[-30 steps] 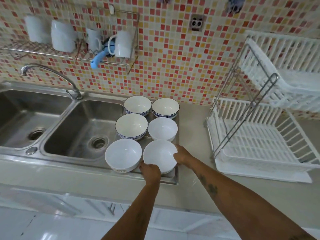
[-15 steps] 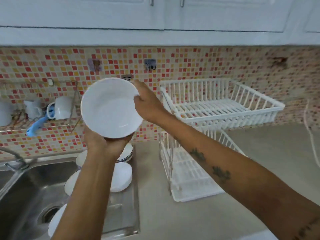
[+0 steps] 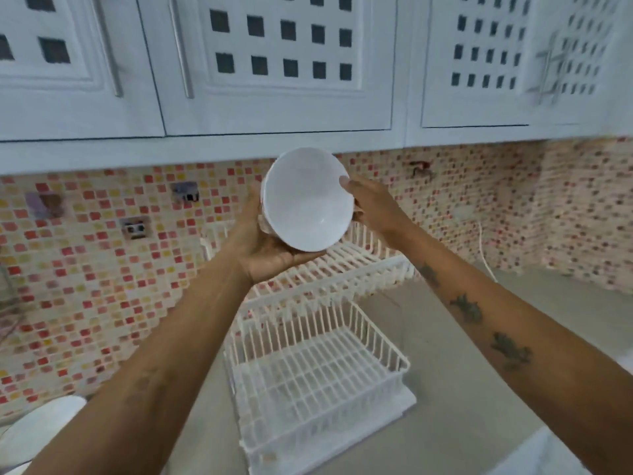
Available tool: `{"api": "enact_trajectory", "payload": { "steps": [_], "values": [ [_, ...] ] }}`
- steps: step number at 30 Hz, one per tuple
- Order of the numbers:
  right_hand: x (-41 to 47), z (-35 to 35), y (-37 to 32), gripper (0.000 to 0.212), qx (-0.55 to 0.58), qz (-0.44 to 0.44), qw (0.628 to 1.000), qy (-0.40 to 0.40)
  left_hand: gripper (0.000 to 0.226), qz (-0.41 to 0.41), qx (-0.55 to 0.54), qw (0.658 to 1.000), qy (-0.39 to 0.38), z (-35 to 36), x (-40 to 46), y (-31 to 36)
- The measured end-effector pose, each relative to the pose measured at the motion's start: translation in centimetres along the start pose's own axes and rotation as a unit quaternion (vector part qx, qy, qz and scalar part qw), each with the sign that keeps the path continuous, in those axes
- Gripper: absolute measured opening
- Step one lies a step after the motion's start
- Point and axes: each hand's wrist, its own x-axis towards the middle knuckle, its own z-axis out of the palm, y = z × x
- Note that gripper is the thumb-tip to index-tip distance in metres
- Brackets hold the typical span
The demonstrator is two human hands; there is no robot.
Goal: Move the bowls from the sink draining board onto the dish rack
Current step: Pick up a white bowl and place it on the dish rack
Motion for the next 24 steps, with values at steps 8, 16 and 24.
{"api": "enact_trajectory", "payload": {
  "steps": [8, 16, 24],
  "values": [
    [4.2, -4.8, 5.5, 0.054, -0.049, 0.065, 0.997, -0.013, 0.048, -0.006, 0.198, 0.972, 0.129, 1.7, 10.5, -1.9],
    [7.7, -4.7, 11.4, 0.058, -0.071, 0.163, 0.984, -0.01, 0.046, 0.021, 0.439, 0.856, 0.274, -1.6, 16.0, -5.2],
    [9.0, -4.7, 14.0, 0.047, -0.157, 0.177, 0.972, -0.009, 0.12, 0.047, 0.543, 0.796, 0.263, -1.6, 19.0, -6.7]
  ]
}}
